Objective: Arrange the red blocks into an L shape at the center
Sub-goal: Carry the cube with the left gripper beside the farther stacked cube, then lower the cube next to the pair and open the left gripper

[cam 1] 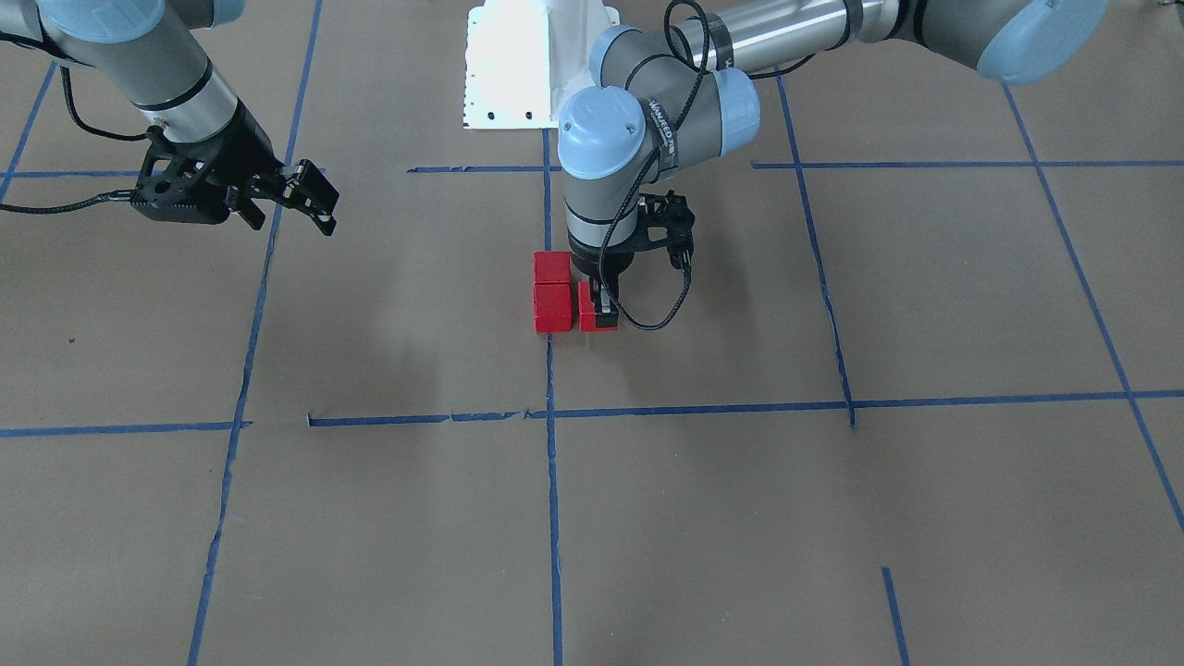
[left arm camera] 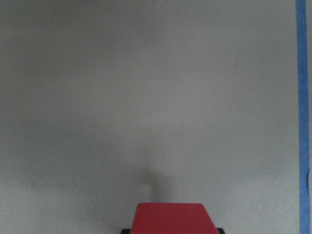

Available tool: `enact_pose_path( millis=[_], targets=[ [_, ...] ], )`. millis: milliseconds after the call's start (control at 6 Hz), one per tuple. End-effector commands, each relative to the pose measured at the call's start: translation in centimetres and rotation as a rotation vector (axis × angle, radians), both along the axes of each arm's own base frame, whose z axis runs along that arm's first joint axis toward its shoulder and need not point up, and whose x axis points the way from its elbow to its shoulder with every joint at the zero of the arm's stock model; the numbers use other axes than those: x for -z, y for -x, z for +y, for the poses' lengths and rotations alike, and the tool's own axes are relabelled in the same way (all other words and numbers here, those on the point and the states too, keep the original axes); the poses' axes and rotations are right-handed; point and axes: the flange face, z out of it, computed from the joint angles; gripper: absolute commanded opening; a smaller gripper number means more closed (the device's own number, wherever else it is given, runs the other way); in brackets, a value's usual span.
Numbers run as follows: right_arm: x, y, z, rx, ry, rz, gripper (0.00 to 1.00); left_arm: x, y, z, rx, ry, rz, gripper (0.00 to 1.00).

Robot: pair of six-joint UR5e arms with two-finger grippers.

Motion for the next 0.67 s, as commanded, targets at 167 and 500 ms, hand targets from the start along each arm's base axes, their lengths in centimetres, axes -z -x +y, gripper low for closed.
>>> enact_pose_path(
  millis=[167,500],
  targets=[
    [0.0,0.0,0.0,0.000,0.000,0.000,1.00,-0.2,-0.9,0.8,-0.011,0.000,0.006,0.05],
    [0.2,-0.2,0.1,-0.002,-0.004,-0.004,1.00,-0.1,-1.4,1.4,-0.016,0.001,0.014,0.05]
  ],
)
